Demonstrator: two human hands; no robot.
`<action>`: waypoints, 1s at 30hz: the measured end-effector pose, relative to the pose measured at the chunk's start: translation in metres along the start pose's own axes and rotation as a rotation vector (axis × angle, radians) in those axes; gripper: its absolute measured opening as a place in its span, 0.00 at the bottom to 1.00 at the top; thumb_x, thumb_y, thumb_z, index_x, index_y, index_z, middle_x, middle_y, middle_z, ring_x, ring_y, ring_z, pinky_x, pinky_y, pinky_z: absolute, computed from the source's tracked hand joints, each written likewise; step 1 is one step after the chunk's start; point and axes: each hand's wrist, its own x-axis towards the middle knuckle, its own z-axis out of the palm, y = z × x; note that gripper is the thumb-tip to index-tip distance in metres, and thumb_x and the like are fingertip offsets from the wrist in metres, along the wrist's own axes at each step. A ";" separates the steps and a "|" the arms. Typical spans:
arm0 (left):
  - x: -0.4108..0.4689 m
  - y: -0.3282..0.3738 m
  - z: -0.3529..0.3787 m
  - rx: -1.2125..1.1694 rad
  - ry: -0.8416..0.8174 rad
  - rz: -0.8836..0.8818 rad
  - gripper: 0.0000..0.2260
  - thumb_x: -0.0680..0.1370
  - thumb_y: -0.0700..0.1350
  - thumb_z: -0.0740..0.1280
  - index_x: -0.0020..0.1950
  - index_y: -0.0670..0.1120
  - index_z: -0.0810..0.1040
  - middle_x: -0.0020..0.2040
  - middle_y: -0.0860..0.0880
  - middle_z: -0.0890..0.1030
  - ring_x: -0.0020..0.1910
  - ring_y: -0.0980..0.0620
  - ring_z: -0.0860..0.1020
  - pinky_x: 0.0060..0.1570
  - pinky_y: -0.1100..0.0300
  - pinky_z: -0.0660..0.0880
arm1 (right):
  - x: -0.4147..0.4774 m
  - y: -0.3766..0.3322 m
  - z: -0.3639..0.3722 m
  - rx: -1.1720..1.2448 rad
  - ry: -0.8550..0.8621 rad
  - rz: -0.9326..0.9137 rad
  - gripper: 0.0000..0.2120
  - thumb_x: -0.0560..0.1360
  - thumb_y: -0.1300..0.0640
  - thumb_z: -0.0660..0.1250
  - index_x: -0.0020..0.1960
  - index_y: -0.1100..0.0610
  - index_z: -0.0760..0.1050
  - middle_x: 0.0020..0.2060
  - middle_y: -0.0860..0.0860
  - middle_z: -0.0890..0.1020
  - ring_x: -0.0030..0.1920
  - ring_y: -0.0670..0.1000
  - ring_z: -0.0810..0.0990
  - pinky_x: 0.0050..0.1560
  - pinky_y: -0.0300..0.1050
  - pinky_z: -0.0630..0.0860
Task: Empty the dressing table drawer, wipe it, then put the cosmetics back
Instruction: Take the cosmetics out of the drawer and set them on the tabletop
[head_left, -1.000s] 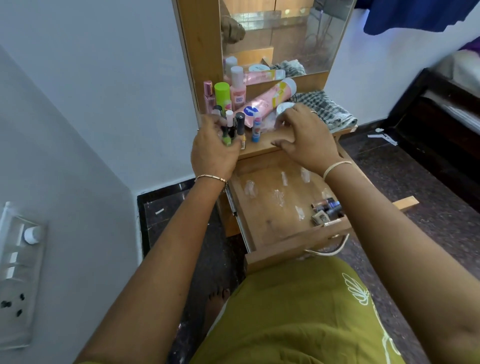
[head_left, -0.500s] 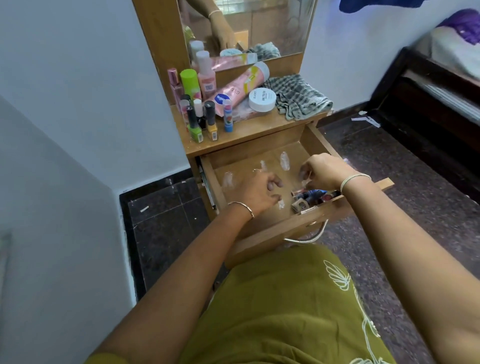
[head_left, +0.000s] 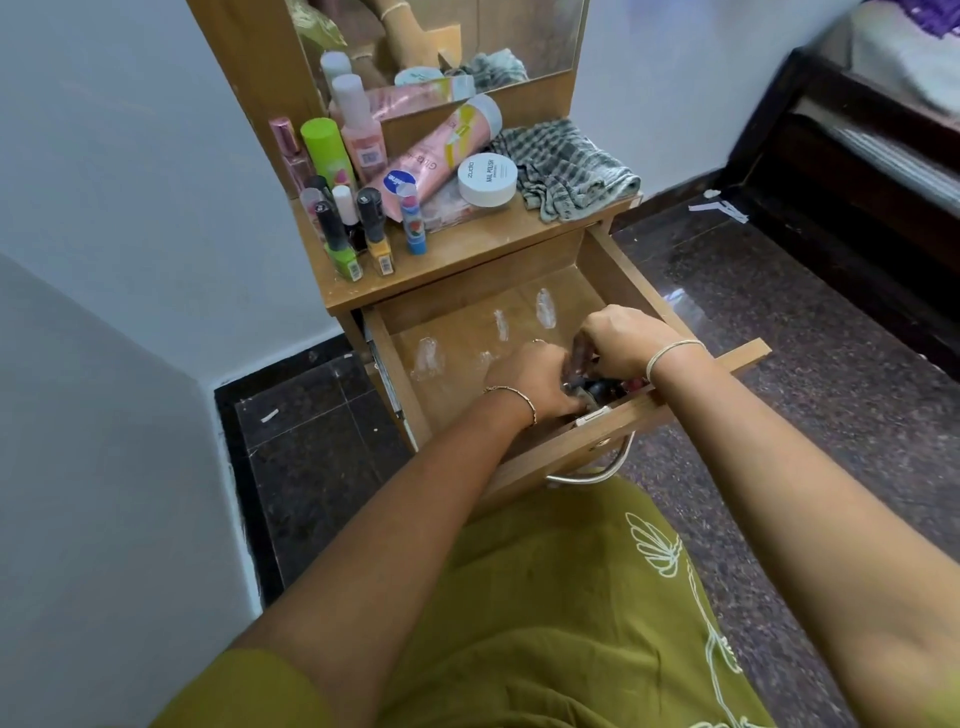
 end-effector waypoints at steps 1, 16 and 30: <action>0.002 0.002 0.002 0.018 -0.008 -0.013 0.13 0.67 0.59 0.72 0.43 0.51 0.81 0.44 0.51 0.81 0.46 0.48 0.79 0.38 0.58 0.72 | 0.000 0.001 0.000 0.002 -0.002 -0.001 0.06 0.67 0.54 0.74 0.44 0.47 0.83 0.46 0.49 0.83 0.47 0.54 0.81 0.44 0.42 0.75; 0.008 -0.001 -0.004 0.062 -0.097 -0.059 0.15 0.64 0.53 0.76 0.45 0.51 0.76 0.45 0.50 0.81 0.47 0.48 0.79 0.45 0.53 0.78 | 0.000 0.004 0.000 0.100 -0.033 0.039 0.09 0.68 0.59 0.73 0.45 0.50 0.77 0.44 0.48 0.80 0.47 0.53 0.78 0.46 0.47 0.76; -0.009 -0.032 -0.015 -0.159 -0.022 -0.055 0.15 0.71 0.48 0.74 0.56 0.49 0.79 0.52 0.47 0.81 0.52 0.48 0.78 0.51 0.52 0.77 | -0.011 0.020 0.000 0.534 0.186 0.080 0.05 0.74 0.54 0.71 0.44 0.50 0.75 0.45 0.50 0.81 0.47 0.54 0.80 0.49 0.51 0.76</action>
